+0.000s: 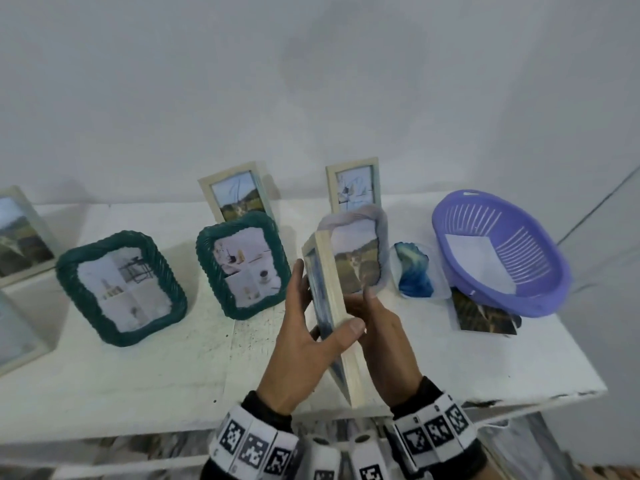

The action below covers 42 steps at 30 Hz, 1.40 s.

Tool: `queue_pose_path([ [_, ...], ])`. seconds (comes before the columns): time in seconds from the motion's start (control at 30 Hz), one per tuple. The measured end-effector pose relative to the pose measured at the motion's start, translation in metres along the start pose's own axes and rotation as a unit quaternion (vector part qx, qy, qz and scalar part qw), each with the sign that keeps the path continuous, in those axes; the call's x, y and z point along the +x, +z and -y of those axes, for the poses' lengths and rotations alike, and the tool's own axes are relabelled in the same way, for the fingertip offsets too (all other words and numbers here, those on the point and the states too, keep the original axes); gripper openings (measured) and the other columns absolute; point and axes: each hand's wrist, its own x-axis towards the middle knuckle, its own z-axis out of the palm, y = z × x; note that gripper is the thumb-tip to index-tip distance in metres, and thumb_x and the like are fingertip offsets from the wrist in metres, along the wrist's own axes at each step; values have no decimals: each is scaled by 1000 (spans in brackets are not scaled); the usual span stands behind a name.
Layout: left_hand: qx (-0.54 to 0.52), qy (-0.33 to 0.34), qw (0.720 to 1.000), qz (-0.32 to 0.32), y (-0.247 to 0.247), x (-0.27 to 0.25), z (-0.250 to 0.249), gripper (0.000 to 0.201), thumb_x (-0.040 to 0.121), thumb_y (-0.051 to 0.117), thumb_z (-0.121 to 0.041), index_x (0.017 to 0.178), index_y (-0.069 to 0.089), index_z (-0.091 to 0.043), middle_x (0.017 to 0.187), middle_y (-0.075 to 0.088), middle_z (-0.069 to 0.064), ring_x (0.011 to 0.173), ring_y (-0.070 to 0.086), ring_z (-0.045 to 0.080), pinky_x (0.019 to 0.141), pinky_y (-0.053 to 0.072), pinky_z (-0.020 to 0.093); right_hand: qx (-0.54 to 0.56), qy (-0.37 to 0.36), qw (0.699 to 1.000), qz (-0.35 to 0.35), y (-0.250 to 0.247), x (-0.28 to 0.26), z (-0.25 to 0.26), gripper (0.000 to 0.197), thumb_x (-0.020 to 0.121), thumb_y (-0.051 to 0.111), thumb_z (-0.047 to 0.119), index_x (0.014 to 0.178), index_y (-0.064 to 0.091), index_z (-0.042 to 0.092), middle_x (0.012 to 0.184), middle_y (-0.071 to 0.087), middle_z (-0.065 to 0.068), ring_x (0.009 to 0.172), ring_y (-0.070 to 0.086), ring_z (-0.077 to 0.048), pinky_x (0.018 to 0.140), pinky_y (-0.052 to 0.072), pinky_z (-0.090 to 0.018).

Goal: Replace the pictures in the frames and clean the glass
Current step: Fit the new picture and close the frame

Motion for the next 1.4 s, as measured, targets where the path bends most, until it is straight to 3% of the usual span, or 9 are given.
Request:
queue_pose_path([
  [0.17,-4,5,999,35,-9,-2,5,107,67,77,-54,154,19,-29,144,50,-15,134,46,6,107,42,29,64,13,998,-2,-6,-8,8,52,97,44,47,105,67,1,120,65,-18,116,58,-34,101,43,-57],
  [0.3,11,17,999,29,-25,-3,8,104,64,75,-69,148,27,-32,136,55,-19,128,52,6,97,47,23,7,-20,1000,-14,-12,-17,6,45,96,39,43,111,69,14,118,68,-8,111,62,-27,91,50,-44],
  [0.47,-9,-3,999,-33,-46,-14,29,59,77,75,-40,130,51,-30,110,63,3,93,66,27,70,58,44,-140,-51,988,-50,-29,-29,-15,31,92,50,34,118,64,23,116,67,4,104,65,-15,85,55,-43],
  [0.67,75,-90,990,-83,-55,-26,79,40,82,72,-27,122,66,-24,95,68,4,86,66,19,63,59,33,-357,-133,921,-83,-43,-40,-59,27,94,59,11,118,63,20,115,59,2,95,60,-5,72,49,-9],
  [0.83,237,-102,962,-93,-54,-27,111,25,89,71,-22,114,70,-25,92,71,-6,87,64,1,78,50,13,-481,-154,861,-55,-51,-40,-97,29,85,59,13,112,68,9,115,58,-11,92,63,-22,75,58,-32],
  [0.9,269,-100,953,-97,-51,-27,117,27,89,71,-23,116,71,-19,93,71,-3,87,64,5,81,50,17,-508,-132,850,-42,-52,-38,-104,29,82,60,14,110,68,10,116,57,-14,89,63,-27,76,57,-37],
  [1.0,308,-78,942,-109,-47,-24,120,26,89,71,-24,114,73,-16,94,71,4,88,65,16,85,51,30,-523,-118,843,-32,-53,-34,-105,25,80,64,13,104,69,12,114,56,-16,78,61,-28,74,53,-32],
  [1.23,363,-50,924,-110,-46,-22,128,29,89,71,-27,115,72,-14,97,70,7,91,63,20,84,48,29,-508,-104,855,-11,-53,-21,-97,9,79,68,19,82,62,12,104,49,-7,68,52,-18,62,45,-25],
  [1.4,343,-53,930,-116,-47,-24,130,27,89,72,-27,113,73,-14,96,69,4,89,64,19,84,51,33,-493,-62,867,25,-61,-18,-89,7,85,66,14,89,61,11,108,44,-1,71,54,-9,68,49,-24],
])
